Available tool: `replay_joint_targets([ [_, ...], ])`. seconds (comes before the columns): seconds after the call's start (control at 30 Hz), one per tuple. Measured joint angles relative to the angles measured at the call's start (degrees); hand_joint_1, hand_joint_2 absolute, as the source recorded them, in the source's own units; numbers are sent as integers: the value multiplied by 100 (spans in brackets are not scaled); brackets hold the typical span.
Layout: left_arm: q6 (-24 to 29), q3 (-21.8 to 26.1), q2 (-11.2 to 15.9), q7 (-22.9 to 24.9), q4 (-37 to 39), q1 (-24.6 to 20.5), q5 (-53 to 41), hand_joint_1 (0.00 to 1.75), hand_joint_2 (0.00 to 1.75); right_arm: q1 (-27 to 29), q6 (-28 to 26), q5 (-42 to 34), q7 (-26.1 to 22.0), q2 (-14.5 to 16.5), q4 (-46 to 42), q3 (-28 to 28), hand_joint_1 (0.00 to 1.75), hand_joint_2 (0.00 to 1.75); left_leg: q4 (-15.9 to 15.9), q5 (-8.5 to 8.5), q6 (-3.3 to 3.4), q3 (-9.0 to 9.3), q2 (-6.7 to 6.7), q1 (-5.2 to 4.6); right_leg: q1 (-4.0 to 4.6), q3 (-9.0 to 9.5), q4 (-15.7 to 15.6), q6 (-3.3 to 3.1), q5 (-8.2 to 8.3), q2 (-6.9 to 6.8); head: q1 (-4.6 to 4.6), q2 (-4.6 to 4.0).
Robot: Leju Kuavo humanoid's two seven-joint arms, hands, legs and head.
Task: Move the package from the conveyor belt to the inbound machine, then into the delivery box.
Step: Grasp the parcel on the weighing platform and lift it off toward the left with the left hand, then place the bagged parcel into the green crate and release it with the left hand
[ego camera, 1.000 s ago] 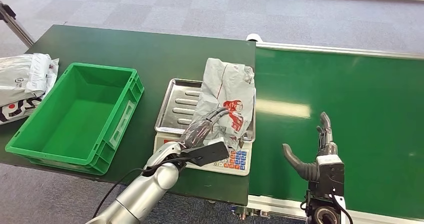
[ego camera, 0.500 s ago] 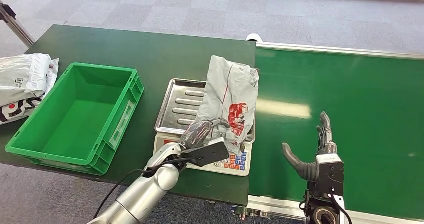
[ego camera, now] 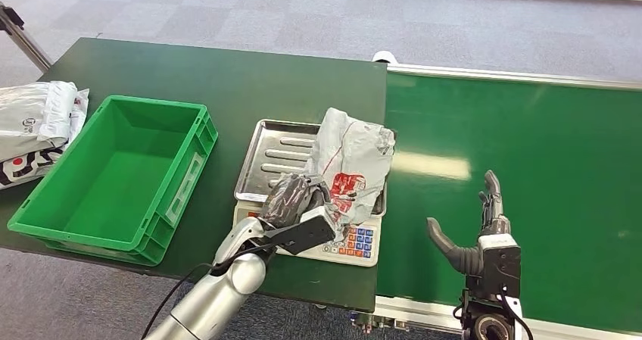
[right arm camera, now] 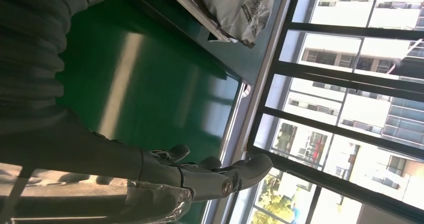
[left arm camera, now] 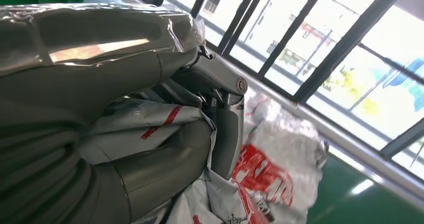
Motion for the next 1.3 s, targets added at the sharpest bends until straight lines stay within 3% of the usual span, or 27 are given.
replay_joint_targets([
  [0.13, 525, 57, 4, -319, -273, 114, -2, 175, 175, 0, 25, 0, -7, 0, -1, -1, 0, 175, 0, 0, 0, 0, -1, 0, 0, 1, 0, 0, 0, 0, 0, 0],
  [0.4, 853, 142, 20, -610, -655, 254, 100, 175, 175, -1, 43, -8, -15, 2, -11, -2, 0, 175, 0, 0, 0, 0, 0, 0, 0, 0, 0, 0, 0, 0, 0, 0],
  [0.8, 3091, 590, 177, -2237, -1836, 641, 530, 175, 175, 57, -48, -284, -175, -95, -11, -4, 0, 175, 0, 0, 0, 0, -1, 0, 0, 1, 0, 0, -1, 0, 1, 0],
  [0.97, 3204, 1040, 176, -2497, -2511, 801, 251, 175, 175, 156, -134, -387, -225, -179, -11, -4, 0, 175, 0, 0, 0, 0, 1, 0, 0, 0, 0, 0, -1, 0, 1, 0],
  [1.3, 3204, 2432, -137, -2517, -3401, 1126, -813, 175, 175, 236, -204, -406, -232, -222, -11, -4, 0, 175, -1, 0, 0, 1, 0, 0, 0, 1, 0, -1, -1, 0, 0, 0],
])
